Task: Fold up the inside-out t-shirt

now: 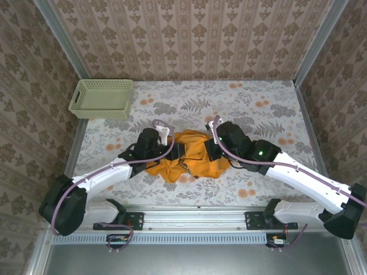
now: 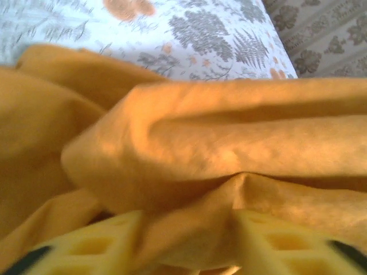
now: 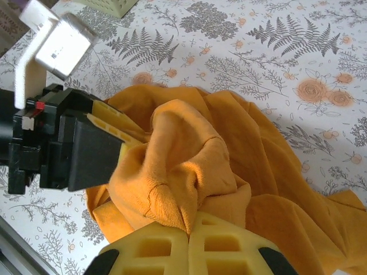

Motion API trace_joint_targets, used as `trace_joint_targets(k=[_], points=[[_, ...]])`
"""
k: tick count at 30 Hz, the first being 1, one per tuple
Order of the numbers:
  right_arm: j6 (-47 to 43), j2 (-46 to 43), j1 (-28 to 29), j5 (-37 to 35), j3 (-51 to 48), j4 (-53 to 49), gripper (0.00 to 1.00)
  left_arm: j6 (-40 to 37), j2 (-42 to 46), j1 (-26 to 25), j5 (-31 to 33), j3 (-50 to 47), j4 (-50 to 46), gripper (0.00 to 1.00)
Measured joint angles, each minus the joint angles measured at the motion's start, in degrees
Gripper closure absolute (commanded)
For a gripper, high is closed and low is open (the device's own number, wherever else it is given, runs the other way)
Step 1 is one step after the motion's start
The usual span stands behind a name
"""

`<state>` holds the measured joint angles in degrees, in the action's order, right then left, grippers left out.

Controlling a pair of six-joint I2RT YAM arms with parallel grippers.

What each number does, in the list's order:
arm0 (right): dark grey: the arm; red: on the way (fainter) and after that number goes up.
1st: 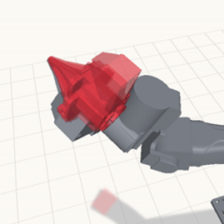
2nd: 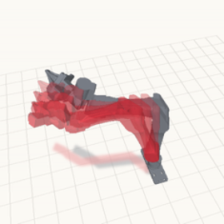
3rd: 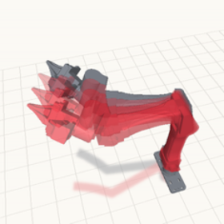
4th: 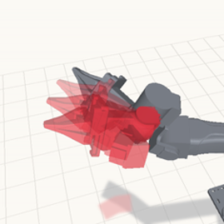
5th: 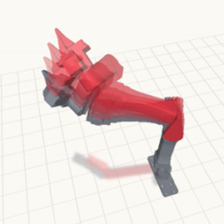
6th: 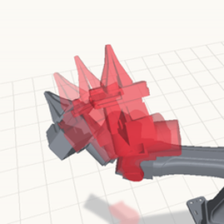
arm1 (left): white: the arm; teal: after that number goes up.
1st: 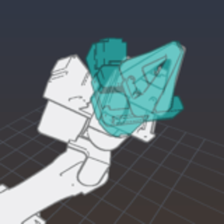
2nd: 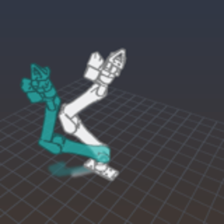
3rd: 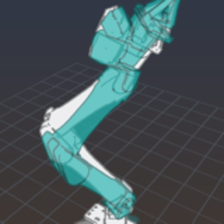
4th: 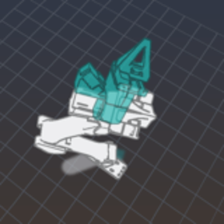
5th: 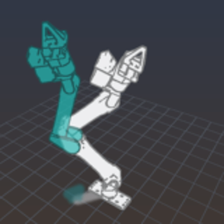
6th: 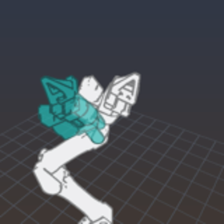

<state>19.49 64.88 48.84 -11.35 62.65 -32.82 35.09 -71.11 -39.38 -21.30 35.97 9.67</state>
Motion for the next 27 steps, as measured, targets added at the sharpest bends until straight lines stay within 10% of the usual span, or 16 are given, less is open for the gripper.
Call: trace_joint_targets(k=[4, 15, 22, 27], points=[[1.4, -0.8, -1.3, -0.7, 0.0, -0.2, 1.00, -3.1, 1.2, -0.9, 2.2, 5.8, -3.0, 1.00], [1.9, -2.2, -4.1, -3.6, 1.4, -2.3, 1.00, -14.9, 13.7, -7.0, 16.1, 20.9, -21.5, 1.00], [1.9, -1.0, -4.1, -4.4, 1.4, -2.4, 1.00, -15.2, 7.0, -0.4, 18.2, 21.4, -28.4, 1.00], [1.7, 1.1, -4.1, -6.2, 1.9, -3.7, 1.00, -16.5, 8.7, -5.6, 18.8, 21.7, -32.8, 1.00]])
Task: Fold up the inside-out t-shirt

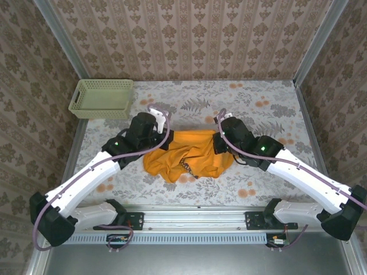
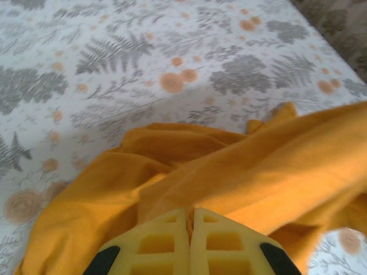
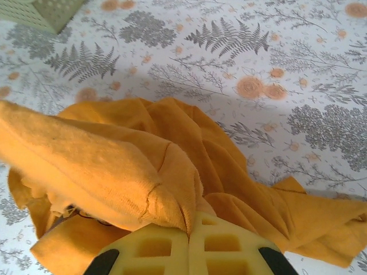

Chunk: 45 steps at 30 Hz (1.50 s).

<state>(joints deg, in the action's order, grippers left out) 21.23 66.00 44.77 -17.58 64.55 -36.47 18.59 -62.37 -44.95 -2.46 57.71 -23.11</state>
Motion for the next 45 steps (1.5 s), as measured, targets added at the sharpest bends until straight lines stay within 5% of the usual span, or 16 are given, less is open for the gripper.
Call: trace_joint_targets(k=[4, 12, 14, 18, 20, 23, 31, 34, 40, 45], points=[[-0.1, 0.3, 0.0, 0.0, 0.3, 0.2, 1.00, -2.2, 6.4, -6.4, 1.2, 0.1, 1.1, 1.00], [-0.3, 1.9, 0.0, 4.2, 0.3, 3.3, 0.97, 0.4, 6.9, 4.3, 7.7, -0.7, 0.2, 1.00], [-0.2, 3.7, 0.0, 6.0, 0.3, 4.5, 0.87, 1.6, 7.0, 5.7, 9.2, -1.7, -1.1, 1.00], [0.4, 7.7, 0.0, 9.0, 0.3, 5.3, 0.44, 4.3, 7.7, 10.4, 11.9, -3.0, -3.9, 1.00], [0.3, 8.1, 0.0, 8.9, -0.2, 5.0, 0.31, 5.6, 8.4, 13.4, 13.0, -4.0, -5.2, 1.00], [1.1, 6.4, -2.3, 7.9, -2.5, 4.7, 0.29, 7.8, 10.5, 18.0, 13.7, -6.8, -6.4, 1.00], [6.8, 1.5, -19.1, 9.1, -16.3, 4.4, 0.35, 12.0, 14.0, 27.6, 11.3, -14.4, -8.2, 1.00], [7.5, 1.2, -16.6, 12.0, -20.4, 6.6, 0.30, 12.3, 14.0, 28.8, 8.9, -15.1, -8.1, 1.00], [5.6, 0.5, -0.2, 12.3, -18.9, 13.2, 0.24, 12.3, 14.1, 28.9, 5.3, -13.6, -7.5, 1.00], [3.9, 7.1, 3.6, 12.0, -13.8, 17.3, 0.24, 12.3, 14.1, 28.9, 4.1, -10.6, -7.3, 1.00]])
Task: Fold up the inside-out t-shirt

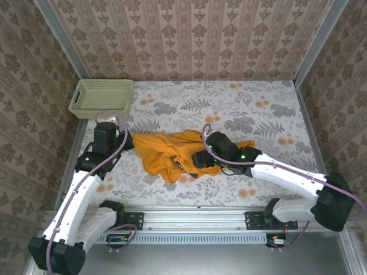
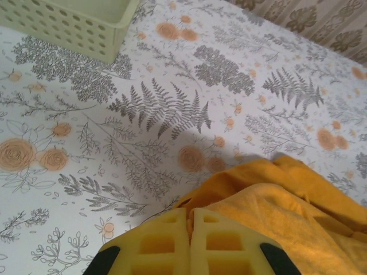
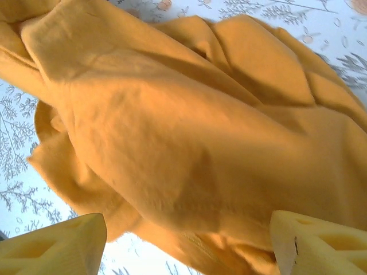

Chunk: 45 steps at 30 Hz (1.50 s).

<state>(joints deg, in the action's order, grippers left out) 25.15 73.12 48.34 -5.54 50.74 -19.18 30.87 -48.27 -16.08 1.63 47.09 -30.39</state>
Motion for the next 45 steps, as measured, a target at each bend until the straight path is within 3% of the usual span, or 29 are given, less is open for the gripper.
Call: trace_joint_targets(k=[3, 6, 9, 11, 12, 17, 19, 23, 26, 29, 32, 35, 40, 45], points=[[-1.0, 5.7, 1.2, 0.0, 2.4, 1.1, 0.26, -0.1, -0.1, 0.0, -0.4, 1.4, -0.3, 1.00], [-1.3, 11.4, 1.9, -0.1, 5.7, 0.8, 0.40, -0.7, -0.4, 0.0, -0.4, 3.6, -1.1, 1.00], [-2.2, 17.4, 2.1, -2.0, 11.0, -1.0, 0.76, -1.6, -1.7, 0.0, -0.3, 8.2, -2.4, 1.00], [-2.9, 19.3, 1.7, -3.8, 13.9, -2.6, 0.96, -2.3, -3.3, 0.1, 0.2, 12.4, -3.6, 1.00], [-3.3, 19.5, 1.0, -4.5, 15.3, -3.6, 1.00, -2.6, -4.3, 0.4, 0.3, 14.8, -4.2, 1.00], [-7.4, 19.5, -6.1, -4.6, 25.8, -7.7, 1.00, -3.7, -11.1, 3.4, 2.1, 28.3, -6.3, 1.00], [-9.7, 20.4, -8.9, -4.0, 34.2, -10.1, 1.00, -4.0, -15.0, 4.9, 2.4, 36.0, -8.3, 1.00], [-14.8, 27.5, -12.0, -3.4, 60.4, -14.9, 1.00, -5.8, -25.0, 6.9, 2.9, 58.6, -12.2, 1.00], [-17.4, 32.6, -12.1, -3.0, 77.3, -18.0, 1.00, -7.9, -29.9, 6.4, 2.5, 75.3, -14.3, 1.00], [-18.9, 32.7, -12.1, -2.7, 81.8, -19.5, 1.00, -10.4, -29.8, 2.4, 2.2, 84.0, -14.3, 1.00], [-19.5, 29.8, -12.6, -2.3, 77.2, -19.6, 1.00, -13.4, -25.6, -5.6, 1.5, 81.9, -13.3, 1.00], [-19.1, 25.2, -14.8, -1.3, 66.2, -18.2, 1.00, -15.8, -19.6, -15.0, 1.9, 71.2, -10.4, 1.00], [-15.7, 19.4, -24.2, 2.7, 49.0, -15.5, 1.00, -16.2, -14.9, -25.7, 2.0, 49.5, -2.8, 1.00], [-11.5, 18.2, -32.8, 6.1, 39.7, -13.6, 0.98, -14.4, -17.9, -36.9, 1.9, 30.0, 7.8, 1.00]])
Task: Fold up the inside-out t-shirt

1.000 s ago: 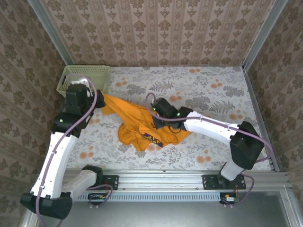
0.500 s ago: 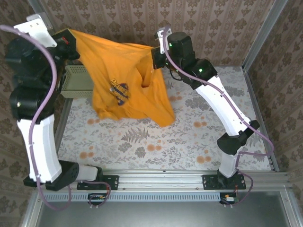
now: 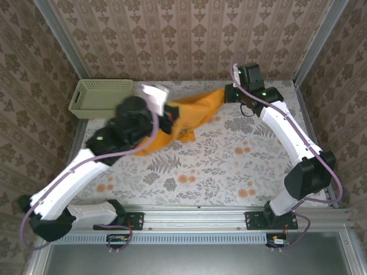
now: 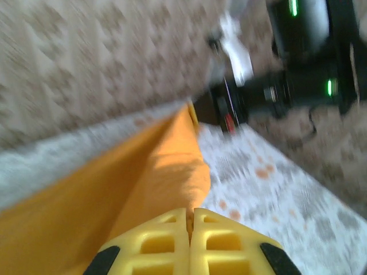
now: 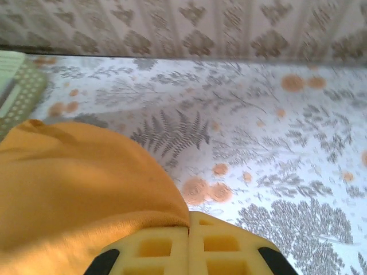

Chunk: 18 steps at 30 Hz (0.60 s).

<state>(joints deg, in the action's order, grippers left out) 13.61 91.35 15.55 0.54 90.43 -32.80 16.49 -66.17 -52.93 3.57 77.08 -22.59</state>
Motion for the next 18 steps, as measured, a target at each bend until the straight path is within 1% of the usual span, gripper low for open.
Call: trace_joint_targets(k=[3, 4, 5, 6, 8, 9, 11, 14, 15, 17, 18], points=[[3.5, -1.1, -3.9, 2.4, -6.2, 2.1, 0.78, 3.1, -5.3, -4.0, -1.5, -6.9, 6.0, 1.00], [4.5, -1.7, -5.0, 3.0, -8.3, 2.9, 0.73, 4.0, -7.3, -4.8, -2.1, -7.9, 7.2, 0.98], [5.4, -2.4, -6.2, 3.3, -10.7, 3.4, 0.65, 5.0, -9.6, -5.6, -2.6, -8.5, 8.6, 0.92], [6.2, -3.4, -7.3, 3.6, -12.9, 3.8, 0.55, 5.9, -12.1, -6.3, -3.4, -8.9, 10.0, 0.84], [7.3, -5.0, -8.4, 3.5, -15.4, 3.9, 0.45, 7.4, -16.0, -7.4, -5.2, -9.0, 12.4, 0.65], [7.7, -6.0, -8.5, 3.5, -16.3, 4.0, 0.42, 8.1, -17.2, -7.7, -5.9, -9.0, 13.3, 0.59], [8.2, -8.4, -8.3, 3.1, -18.1, 4.3, 0.39, 9.3, -18.4, -8.2, -7.0, -9.0, 14.1, 0.52], [9.3, -12.7, -7.9, 2.7, -20.9, 4.5, 0.36, 9.7, -16.7, -8.1, -6.3, -10.1, 14.2, 0.37], [9.9, -14.7, -7.5, 2.6, -22.4, 4.7, 0.34, 9.8, -14.7, -7.7, -5.4, -11.7, 14.0, 0.34], [10.8, -17.8, -6.5, 1.5, -25.6, 4.9, 0.31, 10.6, -10.0, -6.2, -3.4, -15.2, 12.5, 0.33], [11.5, -19.6, -5.4, 0.6, -27.8, 4.9, 0.30, 11.1, -6.8, -4.5, -2.0, -17.4, 10.8, 0.32]])
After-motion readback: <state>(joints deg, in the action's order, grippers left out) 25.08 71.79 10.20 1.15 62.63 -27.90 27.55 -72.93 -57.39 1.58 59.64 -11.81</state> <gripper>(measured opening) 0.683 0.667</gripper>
